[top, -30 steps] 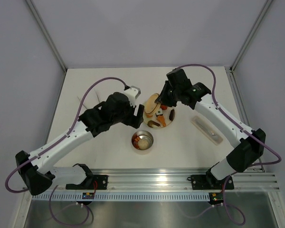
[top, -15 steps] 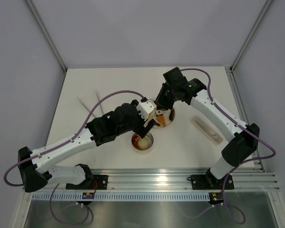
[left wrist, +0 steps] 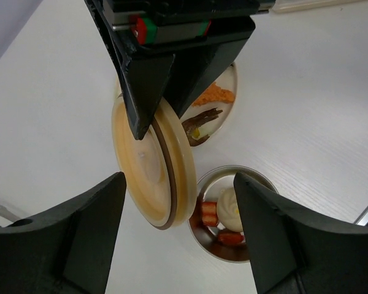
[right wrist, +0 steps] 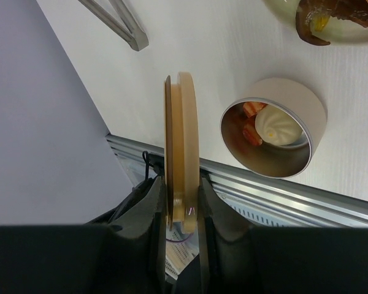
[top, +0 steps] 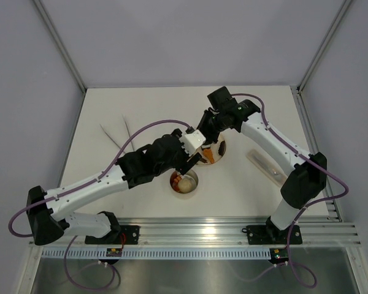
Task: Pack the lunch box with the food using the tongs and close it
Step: Pick up the box lid from the center of the board.
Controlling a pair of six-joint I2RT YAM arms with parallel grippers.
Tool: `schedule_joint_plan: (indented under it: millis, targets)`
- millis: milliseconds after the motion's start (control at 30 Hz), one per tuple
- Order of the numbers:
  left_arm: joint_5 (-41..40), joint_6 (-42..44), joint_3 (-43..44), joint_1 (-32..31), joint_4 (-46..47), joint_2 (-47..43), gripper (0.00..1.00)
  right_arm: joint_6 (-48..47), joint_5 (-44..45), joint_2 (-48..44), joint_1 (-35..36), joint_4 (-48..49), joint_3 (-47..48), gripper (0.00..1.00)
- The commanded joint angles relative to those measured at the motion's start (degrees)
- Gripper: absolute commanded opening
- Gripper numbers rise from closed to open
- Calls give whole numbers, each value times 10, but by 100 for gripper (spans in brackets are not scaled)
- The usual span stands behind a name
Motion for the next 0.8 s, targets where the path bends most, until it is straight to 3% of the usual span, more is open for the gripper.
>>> schedule_joint_plan:
  millis: [0, 233, 467, 500, 600, 767]
  targets:
    - [-32, 24, 8, -4, 18, 9, 73, 15, -37, -2, -11, 9, 26, 0]
    - [-83, 47, 8, -21, 11, 25, 72, 24, -86, 14, -25, 0, 29, 0]
    - [-90, 49, 10, -23, 12, 34, 59, 21, -89, 16, -28, -2, 24, 0]
    - [-90, 50, 11, -23, 11, 34, 48, 20, -89, 16, -28, -1, 24, 0]
    - [-92, 49, 12, -23, 12, 31, 29, 22, -91, 13, -30, 1, 20, 0]
    - [-89, 51, 13, -23, 7, 28, 10, 29, -104, 5, -33, 17, 5, 0]
